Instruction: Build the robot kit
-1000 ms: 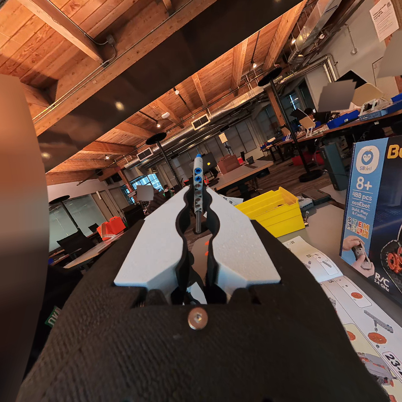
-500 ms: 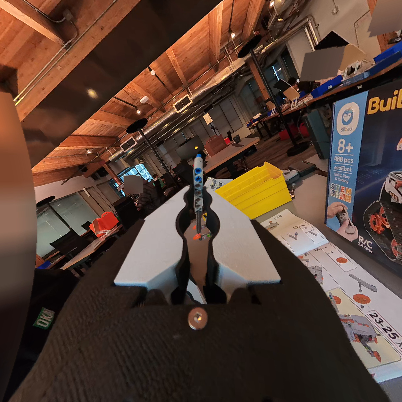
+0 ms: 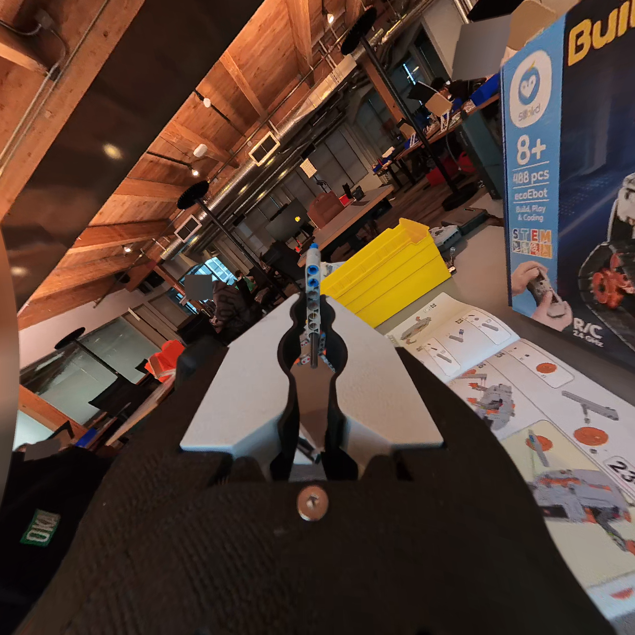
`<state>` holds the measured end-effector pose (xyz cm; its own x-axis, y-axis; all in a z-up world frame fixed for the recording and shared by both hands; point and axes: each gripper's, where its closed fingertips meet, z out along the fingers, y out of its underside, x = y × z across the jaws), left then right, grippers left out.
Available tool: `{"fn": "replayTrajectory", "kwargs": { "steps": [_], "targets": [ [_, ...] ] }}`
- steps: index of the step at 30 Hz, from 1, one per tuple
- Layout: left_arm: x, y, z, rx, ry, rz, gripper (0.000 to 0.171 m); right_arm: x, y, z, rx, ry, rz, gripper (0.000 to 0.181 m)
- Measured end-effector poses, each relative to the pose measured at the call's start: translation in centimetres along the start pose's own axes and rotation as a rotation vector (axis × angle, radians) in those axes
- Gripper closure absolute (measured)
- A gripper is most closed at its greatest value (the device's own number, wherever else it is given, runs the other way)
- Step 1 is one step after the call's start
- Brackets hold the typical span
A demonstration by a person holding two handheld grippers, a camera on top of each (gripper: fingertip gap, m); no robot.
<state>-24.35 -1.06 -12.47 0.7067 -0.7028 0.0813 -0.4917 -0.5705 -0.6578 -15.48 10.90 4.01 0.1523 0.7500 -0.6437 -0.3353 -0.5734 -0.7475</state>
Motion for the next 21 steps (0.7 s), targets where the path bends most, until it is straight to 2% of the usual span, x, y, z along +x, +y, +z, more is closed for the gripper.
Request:
{"fn": "replayTrajectory", "kwargs": {
  "steps": [3, 8, 14, 21],
  "targets": [
    [-2.6, -3.5, -2.8, 0.145, -0.109, -0.033, 0.166, -0.6, 1.3, 1.5, -0.014, -0.063, 0.069, 0.177],
    [-5.5, -7.9, -6.3, 0.275, -0.243, -0.047, 0.166, -1.8, 3.8, 3.7, -0.071, -0.125, 0.098, 0.176],
    [-5.2, -11.2, -7.9, 0.332, -0.326, 0.047, 0.166, -3.0, 4.8, 5.0, -0.057, -0.186, 0.153, 0.177],
    [-4.3, -12.9, -7.6, 0.331, -0.364, 0.106, 0.166, -3.0, 4.4, 5.1, -0.020, -0.169, 0.154, 0.177]
  ]
}}
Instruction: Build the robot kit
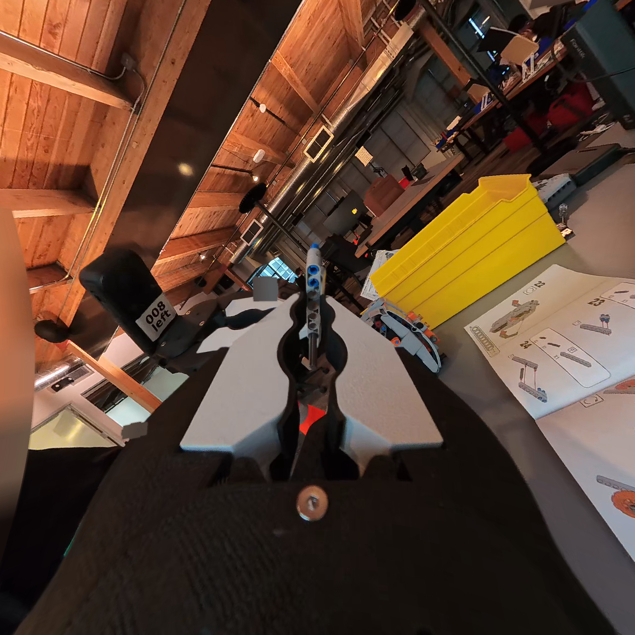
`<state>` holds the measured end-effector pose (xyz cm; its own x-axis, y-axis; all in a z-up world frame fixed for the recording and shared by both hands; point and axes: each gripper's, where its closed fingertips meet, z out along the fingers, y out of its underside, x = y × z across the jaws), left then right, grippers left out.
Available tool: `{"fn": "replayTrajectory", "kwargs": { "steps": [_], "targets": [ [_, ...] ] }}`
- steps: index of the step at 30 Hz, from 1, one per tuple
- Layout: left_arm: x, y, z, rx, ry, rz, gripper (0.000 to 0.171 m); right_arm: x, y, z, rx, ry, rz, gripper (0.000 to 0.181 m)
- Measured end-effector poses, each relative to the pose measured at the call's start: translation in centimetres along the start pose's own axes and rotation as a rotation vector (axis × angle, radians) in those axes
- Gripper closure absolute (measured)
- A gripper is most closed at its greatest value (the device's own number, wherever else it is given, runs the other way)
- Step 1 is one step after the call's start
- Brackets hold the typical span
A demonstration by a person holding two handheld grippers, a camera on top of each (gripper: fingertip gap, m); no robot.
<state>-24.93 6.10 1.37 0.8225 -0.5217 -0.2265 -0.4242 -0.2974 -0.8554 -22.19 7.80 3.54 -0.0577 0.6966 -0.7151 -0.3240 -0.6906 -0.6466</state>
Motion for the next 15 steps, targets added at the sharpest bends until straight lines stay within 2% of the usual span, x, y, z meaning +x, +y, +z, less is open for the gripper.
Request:
{"fn": "replayTrajectory", "kwargs": {
  "steps": [15],
  "targets": [
    [0.6, -0.2, 1.2, -0.012, -0.041, 0.036, 0.166, 0.7, -0.1, 0.1, 0.028, 0.046, 0.029, 0.177]
  ]
}}
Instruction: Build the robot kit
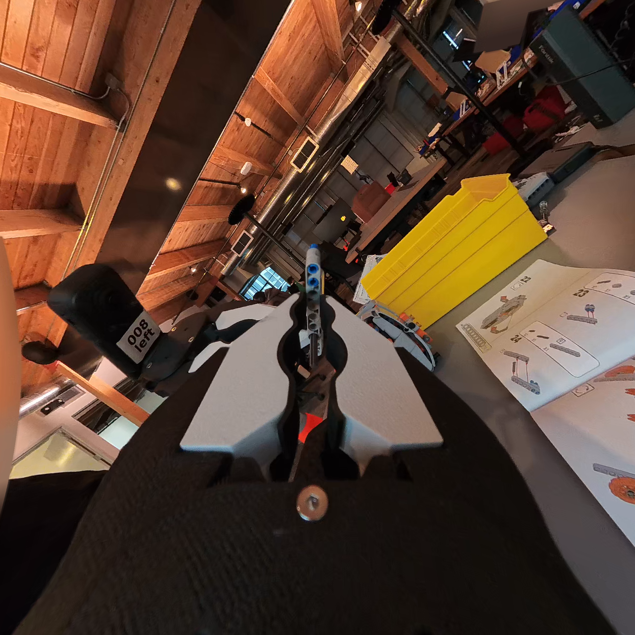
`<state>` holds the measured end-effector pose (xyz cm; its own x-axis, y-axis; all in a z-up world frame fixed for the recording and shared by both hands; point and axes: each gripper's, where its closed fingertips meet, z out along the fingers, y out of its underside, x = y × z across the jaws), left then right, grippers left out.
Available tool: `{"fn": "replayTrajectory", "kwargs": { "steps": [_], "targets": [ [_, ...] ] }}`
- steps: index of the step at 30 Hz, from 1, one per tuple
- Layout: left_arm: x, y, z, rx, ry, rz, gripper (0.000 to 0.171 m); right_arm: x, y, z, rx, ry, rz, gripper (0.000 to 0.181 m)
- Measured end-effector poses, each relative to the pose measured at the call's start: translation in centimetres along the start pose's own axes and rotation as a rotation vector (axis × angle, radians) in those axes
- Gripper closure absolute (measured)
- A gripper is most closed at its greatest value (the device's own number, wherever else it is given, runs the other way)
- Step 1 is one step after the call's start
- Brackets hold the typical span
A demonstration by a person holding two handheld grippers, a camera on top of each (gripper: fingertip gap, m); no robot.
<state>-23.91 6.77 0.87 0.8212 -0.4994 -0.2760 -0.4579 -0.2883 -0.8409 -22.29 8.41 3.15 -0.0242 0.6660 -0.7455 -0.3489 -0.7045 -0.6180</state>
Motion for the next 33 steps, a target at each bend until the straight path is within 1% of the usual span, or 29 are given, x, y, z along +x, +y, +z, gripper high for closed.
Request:
{"fn": "replayTrajectory", "kwargs": {
  "steps": [12, 33],
  "targets": [
    [0.0, 0.0, 0.2, -0.016, -0.029, 0.022, 0.166, 0.5, -0.2, 0.1, 0.042, 0.019, -0.003, 0.177],
    [0.4, 0.7, 1.3, -0.083, -0.069, 0.087, 0.166, 1.8, 0.0, 0.3, 0.077, 0.123, -0.013, 0.177]
  ]
}}
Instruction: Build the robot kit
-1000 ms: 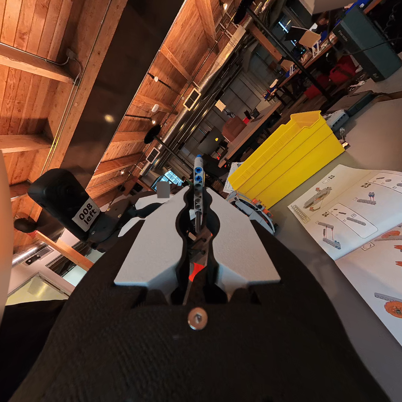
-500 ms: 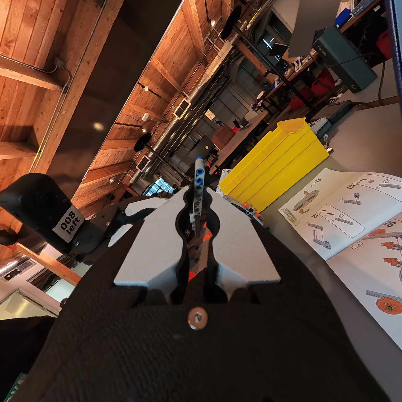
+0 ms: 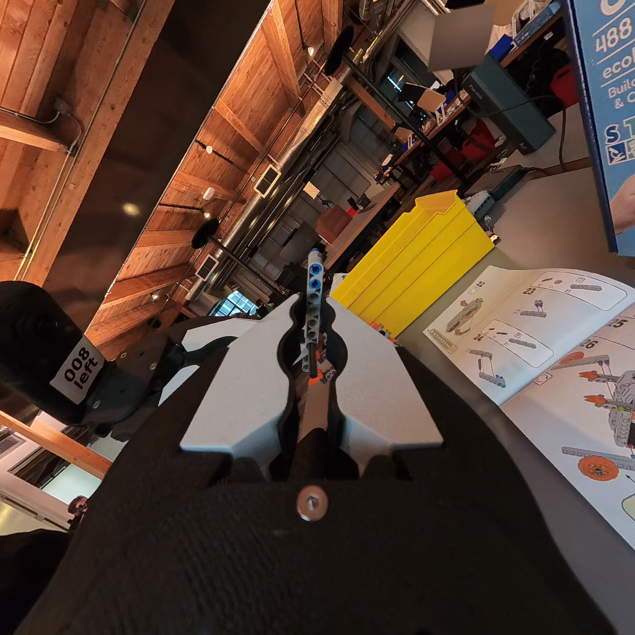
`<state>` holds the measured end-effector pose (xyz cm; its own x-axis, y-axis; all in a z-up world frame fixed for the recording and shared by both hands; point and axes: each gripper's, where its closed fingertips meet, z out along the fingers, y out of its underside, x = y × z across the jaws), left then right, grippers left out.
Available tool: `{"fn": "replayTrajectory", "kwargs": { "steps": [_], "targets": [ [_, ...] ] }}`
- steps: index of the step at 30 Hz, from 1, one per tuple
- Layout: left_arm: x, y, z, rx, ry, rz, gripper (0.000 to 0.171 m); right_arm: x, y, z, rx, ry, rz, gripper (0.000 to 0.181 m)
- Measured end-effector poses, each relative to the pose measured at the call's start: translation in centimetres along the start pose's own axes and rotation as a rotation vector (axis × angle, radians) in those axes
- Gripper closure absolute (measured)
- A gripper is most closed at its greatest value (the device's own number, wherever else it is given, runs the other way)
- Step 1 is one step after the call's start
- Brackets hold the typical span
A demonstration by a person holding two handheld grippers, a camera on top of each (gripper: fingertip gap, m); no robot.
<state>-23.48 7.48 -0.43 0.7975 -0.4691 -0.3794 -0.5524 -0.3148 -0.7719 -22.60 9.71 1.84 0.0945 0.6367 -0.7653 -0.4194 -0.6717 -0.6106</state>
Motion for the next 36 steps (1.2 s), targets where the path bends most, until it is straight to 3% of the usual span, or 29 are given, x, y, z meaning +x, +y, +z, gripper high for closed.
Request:
{"fn": "replayTrajectory", "kwargs": {
  "steps": [22, 30, 36],
  "targets": [
    [0.6, -0.3, -0.6, 0.062, 0.051, 0.033, 0.165, -0.2, -0.1, -0.4, -0.021, -0.040, 0.017, 0.177],
    [0.3, 0.1, 0.0, 0.053, -0.006, 0.137, 0.166, 0.4, 0.5, -0.2, -0.049, -0.040, 0.056, 0.176],
    [0.5, 0.0, -0.1, 0.070, 0.043, 0.010, 0.165, 0.6, 0.3, -0.2, -0.020, -0.030, 0.083, 0.176]
  ]
}}
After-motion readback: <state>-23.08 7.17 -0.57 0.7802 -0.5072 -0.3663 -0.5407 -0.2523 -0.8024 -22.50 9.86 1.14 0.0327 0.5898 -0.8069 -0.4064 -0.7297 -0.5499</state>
